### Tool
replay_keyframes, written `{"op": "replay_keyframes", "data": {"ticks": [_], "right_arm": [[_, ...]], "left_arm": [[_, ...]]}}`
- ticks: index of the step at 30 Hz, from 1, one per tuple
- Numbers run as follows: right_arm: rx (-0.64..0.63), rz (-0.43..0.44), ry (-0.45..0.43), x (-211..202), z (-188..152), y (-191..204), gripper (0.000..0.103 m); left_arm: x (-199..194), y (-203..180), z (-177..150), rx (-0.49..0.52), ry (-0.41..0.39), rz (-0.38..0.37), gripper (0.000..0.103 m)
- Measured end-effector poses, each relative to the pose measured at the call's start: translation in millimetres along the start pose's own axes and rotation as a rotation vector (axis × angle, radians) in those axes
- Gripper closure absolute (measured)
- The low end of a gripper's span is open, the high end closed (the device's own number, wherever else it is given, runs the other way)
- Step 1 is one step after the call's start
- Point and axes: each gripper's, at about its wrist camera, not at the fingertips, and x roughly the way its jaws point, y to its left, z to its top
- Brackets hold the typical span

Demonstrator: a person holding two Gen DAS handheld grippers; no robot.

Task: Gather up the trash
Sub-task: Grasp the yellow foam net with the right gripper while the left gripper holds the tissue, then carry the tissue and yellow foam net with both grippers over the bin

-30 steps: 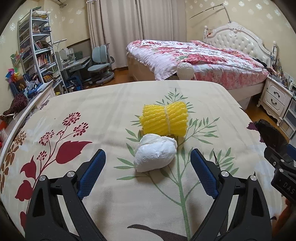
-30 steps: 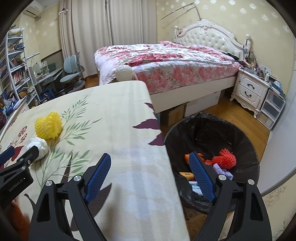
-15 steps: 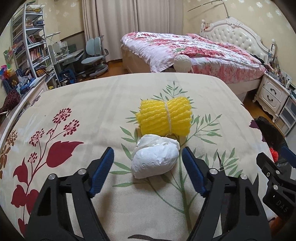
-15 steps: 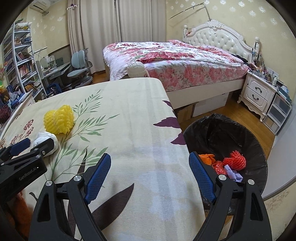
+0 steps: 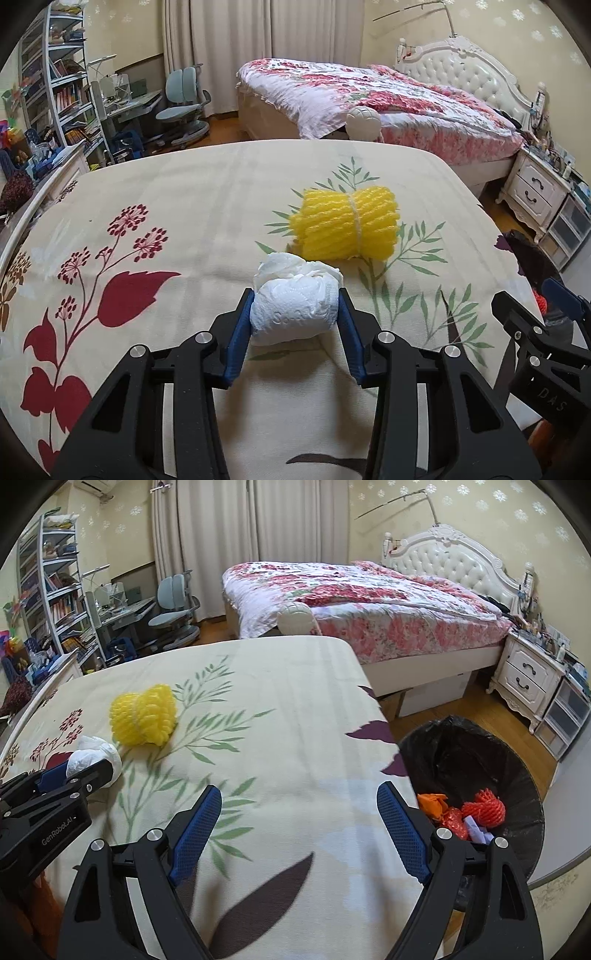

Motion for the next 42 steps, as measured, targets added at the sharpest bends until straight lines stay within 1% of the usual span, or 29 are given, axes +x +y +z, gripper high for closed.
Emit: {"op": "replay_keyframes", "data": {"ticks": [4,9,15,19,22,27,31,32,33,34,37,42], "right_arm": [[-0.032,0.034,-0.001,1.2,4.2,22.2,0.020],[-0.071,0.083,0.007,7.8,8.1,54.6,0.020],[-0.078,0.140,0.032,21.9,16.5,85.0,0.020],[-0.081,0.137,0.031,30.6,27.7,101.0,0.020],[-0.088,0.117,0.037,40.5,35.2,112.1,0.020],[-0.102,0.096,0.061,55.6,41.2,126.3,0.020],[-0.090,0.080,0.082,62.7,43.4,125.3,0.020],[-0.087,0.078,0.084,63.6,43.4,124.6,0.025],[-0.084,0.077,0.089,64.2,43.0,124.0,0.037],[-0.082,0.081,0.100,65.5,42.3,123.5,0.041],[-0.084,0.096,0.103,63.8,39.6,123.8,0.044],[-0.087,0.112,0.097,52.2,35.4,120.8,0.045]], "left_arm": [[-4.9,26.3,-0.3,-0.021,-0.015,0.050,0.060],[-5.1,61.5,-2.1,-0.061,-0.014,0.110,0.060],[-9.9,96.7,-2.7,-0.091,-0.031,0.175,0.060],[-10.2,116.2,-2.7,-0.115,-0.032,0.199,0.060],[-10.2,128.1,-4.6,-0.135,-0.031,0.206,0.060],[-8.0,138.3,-6.2,-0.163,-0.021,0.200,0.060],[-7.5,140.3,-7.4,-0.171,-0.021,0.193,0.060],[-7.5,140.4,-7.3,-0.172,-0.021,0.191,0.061],[-7.6,140.5,-7.2,-0.171,-0.021,0.191,0.061],[-7.5,139.8,-7.1,-0.171,-0.022,0.189,0.060],[-7.9,138.5,-6.8,-0.173,-0.023,0.182,0.060],[-8.8,129.2,-6.6,-0.169,-0.024,0.168,0.060]]}}
